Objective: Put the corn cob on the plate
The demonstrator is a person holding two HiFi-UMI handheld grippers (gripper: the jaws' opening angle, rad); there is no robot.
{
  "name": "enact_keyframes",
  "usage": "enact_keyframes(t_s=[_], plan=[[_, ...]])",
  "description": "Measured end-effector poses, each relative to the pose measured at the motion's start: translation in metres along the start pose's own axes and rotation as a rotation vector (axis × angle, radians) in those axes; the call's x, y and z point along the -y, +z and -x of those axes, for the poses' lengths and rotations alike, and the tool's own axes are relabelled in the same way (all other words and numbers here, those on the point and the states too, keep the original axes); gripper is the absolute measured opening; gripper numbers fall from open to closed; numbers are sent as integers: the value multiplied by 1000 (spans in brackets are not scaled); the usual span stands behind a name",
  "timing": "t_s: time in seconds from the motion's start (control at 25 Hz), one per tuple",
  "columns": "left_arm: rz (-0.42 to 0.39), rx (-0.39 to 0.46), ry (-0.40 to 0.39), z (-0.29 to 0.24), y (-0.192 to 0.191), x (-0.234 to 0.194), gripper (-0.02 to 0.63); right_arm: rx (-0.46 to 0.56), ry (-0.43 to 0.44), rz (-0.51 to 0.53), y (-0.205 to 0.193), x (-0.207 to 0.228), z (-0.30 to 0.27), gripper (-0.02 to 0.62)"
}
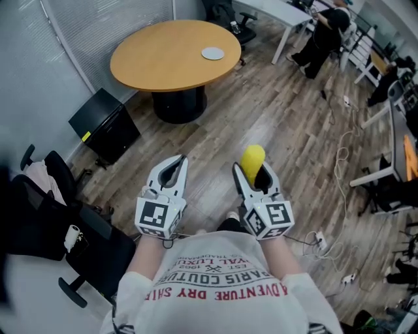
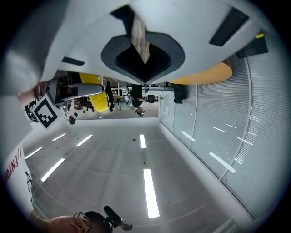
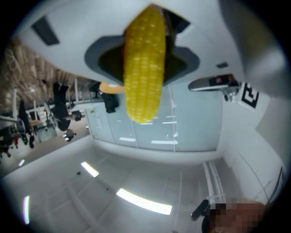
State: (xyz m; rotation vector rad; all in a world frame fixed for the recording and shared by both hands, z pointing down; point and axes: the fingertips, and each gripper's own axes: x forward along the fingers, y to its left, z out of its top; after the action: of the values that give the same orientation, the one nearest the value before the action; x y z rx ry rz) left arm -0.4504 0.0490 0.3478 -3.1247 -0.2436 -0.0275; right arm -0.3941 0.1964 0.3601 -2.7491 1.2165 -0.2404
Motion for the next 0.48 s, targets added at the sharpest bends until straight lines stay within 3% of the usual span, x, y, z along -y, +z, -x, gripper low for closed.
enact_keyframes(t_s=[0.48], plan=[[-10,-32,19,-32,-9,2,32,-30,35,-13,-6,29,-25,267]])
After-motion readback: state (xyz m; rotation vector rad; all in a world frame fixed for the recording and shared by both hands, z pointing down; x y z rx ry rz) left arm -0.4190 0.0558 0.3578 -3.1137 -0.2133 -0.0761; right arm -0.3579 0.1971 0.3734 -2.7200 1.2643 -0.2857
